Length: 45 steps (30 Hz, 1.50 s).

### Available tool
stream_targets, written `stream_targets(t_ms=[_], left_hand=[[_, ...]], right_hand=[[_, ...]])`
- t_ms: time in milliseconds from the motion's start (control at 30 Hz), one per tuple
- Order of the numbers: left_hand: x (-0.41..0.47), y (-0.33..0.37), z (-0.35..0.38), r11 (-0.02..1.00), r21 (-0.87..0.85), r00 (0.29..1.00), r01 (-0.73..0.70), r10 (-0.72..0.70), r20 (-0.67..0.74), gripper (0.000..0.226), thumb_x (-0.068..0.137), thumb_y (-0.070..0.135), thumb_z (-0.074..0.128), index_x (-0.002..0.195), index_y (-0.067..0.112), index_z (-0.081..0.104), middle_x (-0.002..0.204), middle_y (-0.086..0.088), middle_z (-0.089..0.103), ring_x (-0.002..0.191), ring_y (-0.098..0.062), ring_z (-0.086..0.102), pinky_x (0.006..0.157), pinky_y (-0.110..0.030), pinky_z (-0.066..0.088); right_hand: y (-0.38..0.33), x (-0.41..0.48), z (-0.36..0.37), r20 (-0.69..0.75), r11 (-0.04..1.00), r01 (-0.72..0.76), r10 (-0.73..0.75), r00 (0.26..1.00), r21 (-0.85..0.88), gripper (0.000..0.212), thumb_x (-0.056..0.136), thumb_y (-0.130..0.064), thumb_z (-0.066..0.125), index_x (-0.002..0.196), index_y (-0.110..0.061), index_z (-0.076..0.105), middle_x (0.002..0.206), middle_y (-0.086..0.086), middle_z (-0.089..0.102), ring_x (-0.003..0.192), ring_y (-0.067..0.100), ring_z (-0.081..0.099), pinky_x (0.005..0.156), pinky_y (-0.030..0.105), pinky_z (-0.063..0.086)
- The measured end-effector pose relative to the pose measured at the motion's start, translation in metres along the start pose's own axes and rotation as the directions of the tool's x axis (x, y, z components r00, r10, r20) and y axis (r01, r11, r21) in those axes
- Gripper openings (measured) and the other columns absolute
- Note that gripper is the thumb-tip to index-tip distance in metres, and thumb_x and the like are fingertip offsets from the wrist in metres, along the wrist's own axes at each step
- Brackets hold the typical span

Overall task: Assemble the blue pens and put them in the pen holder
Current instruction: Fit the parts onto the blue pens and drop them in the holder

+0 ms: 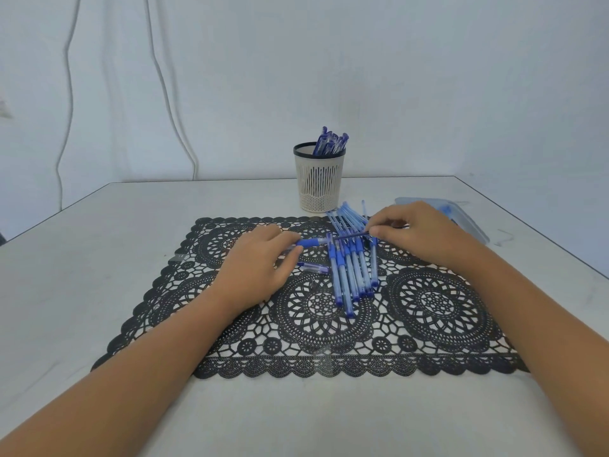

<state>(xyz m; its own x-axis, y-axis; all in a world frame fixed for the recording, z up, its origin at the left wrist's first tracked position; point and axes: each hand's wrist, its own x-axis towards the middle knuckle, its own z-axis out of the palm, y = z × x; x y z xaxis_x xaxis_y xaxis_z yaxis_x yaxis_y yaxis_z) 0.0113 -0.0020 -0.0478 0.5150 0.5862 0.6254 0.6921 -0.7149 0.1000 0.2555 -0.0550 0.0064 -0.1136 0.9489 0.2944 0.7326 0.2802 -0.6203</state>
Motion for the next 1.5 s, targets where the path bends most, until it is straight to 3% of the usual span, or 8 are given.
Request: stream_targets(t_ms=[133, 267, 600, 833, 1033, 1233, 1367, 1500], left_hand=[[0.0, 0.004, 0.0, 0.996, 0.006, 0.995, -0.094, 0.094, 0.033, 0.037, 0.091, 0.036, 0.039, 0.105, 0.013, 0.065, 0.079, 0.003, 0.058, 0.072, -0.012, 0.05, 0.064, -0.03, 0.043], [0.0, 0.001, 0.0, 0.993, -0.114, 1.0, 0.002, -0.002, -0.006, 0.041, 0.09, 0.041, 0.038, 0.105, 0.013, 0.065, 0.081, 0.004, 0.059, 0.077, -0.011, 0.051, 0.07, -0.03, 0.044], [-0.001, 0.003, 0.0, 0.991, -0.134, 1.0, -0.004, 0.002, -0.016, 0.041, 0.09, 0.04, 0.039, 0.105, 0.012, 0.065, 0.083, 0.003, 0.06, 0.078, -0.01, 0.051, 0.071, -0.025, 0.042], [-0.002, 0.002, 0.0, 0.988, -0.147, 0.999, 0.037, -0.039, -0.01, 0.044, 0.089, 0.043, 0.037, 0.105, 0.013, 0.065, 0.086, 0.004, 0.061, 0.081, -0.009, 0.052, 0.072, -0.024, 0.042], [0.001, -0.002, 0.001, 0.965, -0.209, 0.985, 0.158, -0.17, -0.04, 0.043, 0.087, 0.043, 0.039, 0.105, 0.014, 0.065, 0.082, 0.001, 0.06, 0.078, -0.012, 0.054, 0.071, -0.027, 0.044], [0.0, -0.002, 0.002, 0.965, -0.216, 0.986, 0.149, -0.161, -0.041, 0.048, 0.085, 0.046, 0.036, 0.104, 0.013, 0.066, 0.081, 0.0, 0.06, 0.077, -0.014, 0.055, 0.071, -0.03, 0.046], [0.0, -0.003, 0.002, 0.966, -0.214, 0.987, 0.146, -0.158, -0.041, 0.047, 0.085, 0.046, 0.036, 0.103, 0.013, 0.066, 0.081, -0.001, 0.061, 0.076, -0.015, 0.055, 0.071, -0.032, 0.046], [0.0, -0.002, 0.001, 0.966, -0.216, 0.987, 0.145, -0.155, -0.031, 0.047, 0.086, 0.045, 0.036, 0.104, 0.013, 0.065, 0.081, -0.001, 0.06, 0.076, -0.014, 0.055, 0.07, -0.03, 0.046]], right_hand=[[-0.009, -0.001, 0.016, 0.093, 1.0, 0.007, -0.008, 0.996, 0.011, 0.011, 0.086, -0.03, 0.063, 0.093, -0.031, 0.07, 0.085, -0.01, 0.069, 0.082, 0.014, 0.062, 0.067, 0.011, 0.042], [-0.009, 0.0, 0.025, 0.079, 1.0, 0.03, -0.029, 0.996, -0.007, 0.031, 0.085, -0.039, 0.061, 0.116, -0.04, 0.057, 0.095, -0.018, 0.06, 0.088, 0.006, 0.057, 0.072, 0.014, 0.041], [-0.011, 0.001, 0.033, -0.07, 0.997, 0.052, -0.049, 0.996, 0.051, 0.004, 0.085, -0.027, 0.064, 0.083, -0.03, 0.066, 0.08, -0.013, 0.063, 0.075, 0.004, 0.056, 0.067, 0.013, 0.043], [-0.016, -0.001, 0.047, -0.036, 0.997, 0.077, -0.076, 0.996, 0.016, 0.022, 0.088, -0.036, 0.058, 0.109, -0.032, 0.059, 0.08, -0.012, 0.058, 0.067, 0.0, 0.049, 0.064, 0.013, 0.038], [-0.021, -0.006, 0.047, 0.075, 0.977, 0.159, -0.149, 0.986, -0.143, 0.008, 0.086, -0.039, 0.057, 0.089, -0.032, 0.061, 0.081, -0.014, 0.056, 0.074, 0.0, 0.052, 0.077, 0.026, 0.043], [-0.027, -0.009, 0.067, 0.196, 0.835, 0.333, -0.272, 0.942, -0.438, 0.024, 0.09, -0.045, 0.049, 0.11, -0.037, 0.062, 0.098, -0.014, 0.051, 0.1, 0.005, 0.049, 0.076, 0.031, 0.025], [-0.026, -0.007, 0.068, 0.117, 0.929, 0.278, -0.256, 0.96, -0.246, 0.009, 0.087, -0.032, 0.058, 0.093, -0.029, 0.065, 0.08, -0.018, 0.055, 0.081, 0.0, 0.053, 0.08, 0.032, 0.044], [-0.024, -0.004, 0.058, -0.084, 0.992, 0.085, -0.077, 0.993, 0.097, 0.007, 0.087, -0.017, 0.06, 0.09, -0.023, 0.063, 0.083, -0.011, 0.063, 0.075, -0.003, 0.055, 0.07, 0.004, 0.044]])
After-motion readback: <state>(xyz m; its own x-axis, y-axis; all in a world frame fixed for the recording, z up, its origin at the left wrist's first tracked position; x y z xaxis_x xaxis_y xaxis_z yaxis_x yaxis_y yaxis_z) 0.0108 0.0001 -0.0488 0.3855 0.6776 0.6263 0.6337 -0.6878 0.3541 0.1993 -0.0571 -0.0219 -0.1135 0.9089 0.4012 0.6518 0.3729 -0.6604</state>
